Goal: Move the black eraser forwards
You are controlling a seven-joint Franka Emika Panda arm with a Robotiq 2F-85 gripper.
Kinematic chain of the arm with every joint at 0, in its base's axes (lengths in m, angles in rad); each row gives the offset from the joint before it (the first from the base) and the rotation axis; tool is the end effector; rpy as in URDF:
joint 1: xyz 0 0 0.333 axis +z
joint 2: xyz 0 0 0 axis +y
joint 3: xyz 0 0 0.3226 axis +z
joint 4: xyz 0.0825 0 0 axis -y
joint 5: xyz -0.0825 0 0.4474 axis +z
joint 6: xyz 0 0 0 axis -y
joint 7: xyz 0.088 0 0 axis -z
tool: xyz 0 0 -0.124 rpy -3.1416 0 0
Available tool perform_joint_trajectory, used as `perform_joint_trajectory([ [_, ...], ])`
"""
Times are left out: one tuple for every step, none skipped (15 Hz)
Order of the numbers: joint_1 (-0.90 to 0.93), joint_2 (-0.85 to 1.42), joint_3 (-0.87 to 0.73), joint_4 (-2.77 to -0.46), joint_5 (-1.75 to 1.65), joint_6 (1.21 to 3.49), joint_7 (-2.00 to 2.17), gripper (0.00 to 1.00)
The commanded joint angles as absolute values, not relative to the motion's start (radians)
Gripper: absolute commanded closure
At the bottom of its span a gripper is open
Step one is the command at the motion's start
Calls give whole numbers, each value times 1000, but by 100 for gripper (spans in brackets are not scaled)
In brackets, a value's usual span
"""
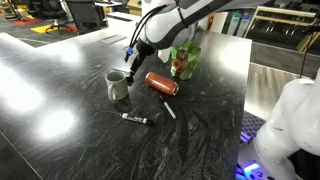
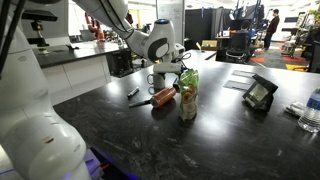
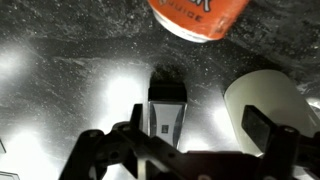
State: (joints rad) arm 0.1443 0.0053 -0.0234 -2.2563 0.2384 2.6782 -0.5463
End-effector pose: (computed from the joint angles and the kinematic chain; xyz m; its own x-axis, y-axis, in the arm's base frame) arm 0.6080 0.0683 0.3554 0.8005 0.4240 0.4236 0.4491 -0.8924 0.0447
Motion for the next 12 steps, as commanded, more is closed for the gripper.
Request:
perform_joint_trajectory([
  [100, 78, 9, -2192, 269, 2681, -616, 0],
  [93, 91, 15, -2179, 272, 2678, -625, 0],
  [86, 105, 23, -2167, 276, 2677, -636, 0],
  [79, 116, 31, -2155, 276, 2676, -642, 0],
  [74, 130, 39, -2143, 275, 2675, -644, 0],
  [67, 142, 48, -2133, 276, 2676, -648, 0],
  [59, 155, 56, -2124, 275, 2678, -648, 0],
  [50, 168, 64, -2114, 276, 2681, -648, 0],
  [41, 181, 72, -2105, 281, 2681, -650, 0],
  [30, 195, 81, -2093, 292, 2681, -657, 0],
  [20, 208, 88, -2084, 294, 2682, -657, 0],
  [10, 222, 96, -2072, 302, 2681, -663, 0],
])
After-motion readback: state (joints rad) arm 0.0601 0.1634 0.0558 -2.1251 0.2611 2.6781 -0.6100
